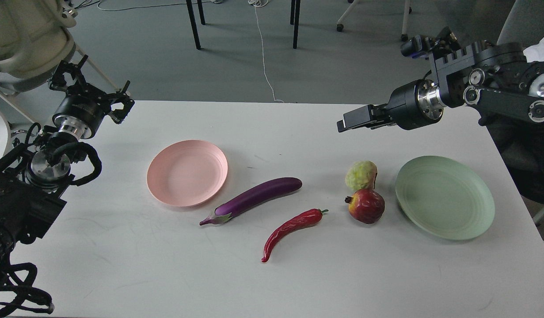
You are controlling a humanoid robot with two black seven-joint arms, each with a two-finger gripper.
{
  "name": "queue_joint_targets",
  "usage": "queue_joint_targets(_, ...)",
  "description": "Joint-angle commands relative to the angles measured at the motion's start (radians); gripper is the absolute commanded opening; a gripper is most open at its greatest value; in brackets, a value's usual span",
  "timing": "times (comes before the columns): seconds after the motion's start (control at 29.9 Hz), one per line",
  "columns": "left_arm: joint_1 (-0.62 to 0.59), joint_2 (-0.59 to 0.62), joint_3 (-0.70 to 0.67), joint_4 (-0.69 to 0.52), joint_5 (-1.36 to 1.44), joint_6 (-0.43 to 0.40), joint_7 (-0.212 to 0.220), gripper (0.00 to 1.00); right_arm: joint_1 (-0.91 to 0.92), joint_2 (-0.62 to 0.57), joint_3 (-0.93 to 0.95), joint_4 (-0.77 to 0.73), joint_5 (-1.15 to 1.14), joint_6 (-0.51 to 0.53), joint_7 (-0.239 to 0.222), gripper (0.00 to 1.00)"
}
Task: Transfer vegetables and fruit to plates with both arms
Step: 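Move the right gripper over the pale pear beside the apple, then grasp the pear with the right gripper and place it on the green plate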
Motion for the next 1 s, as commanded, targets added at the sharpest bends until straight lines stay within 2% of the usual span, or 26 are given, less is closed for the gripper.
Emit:
queue_joint_targets(0.0,0.001,0.011,-0.004,0.0,-0.001,0.0,-0.002,0.98,0.0,0.058,-0.073,-0.016,-0.036,0.0,0.0,0.99)
queue_joint_targets(0.17,0.001,0.035,-0.004,0.0,-0.001,0.0,-0.002,0.98,-0.029,0.109,-0.151,-0.089,-0.047,0.0,0.0,0.99)
queue_joint_targets(0.53,0.008,0.052,-0.003,0.001,-0.001,0.0,0.0,0.98,-0.138,0.207,-0.155,-0.212,-0.046,-0.035,0.002,0.97)
queue_joint_targets(0.97,0.015,0.074,0.0,0.004,-0.001,0.0,0.003,0.98,-0.204,0.262,-0.187,-0.261,-0.049,-0.041,0.002,0.98)
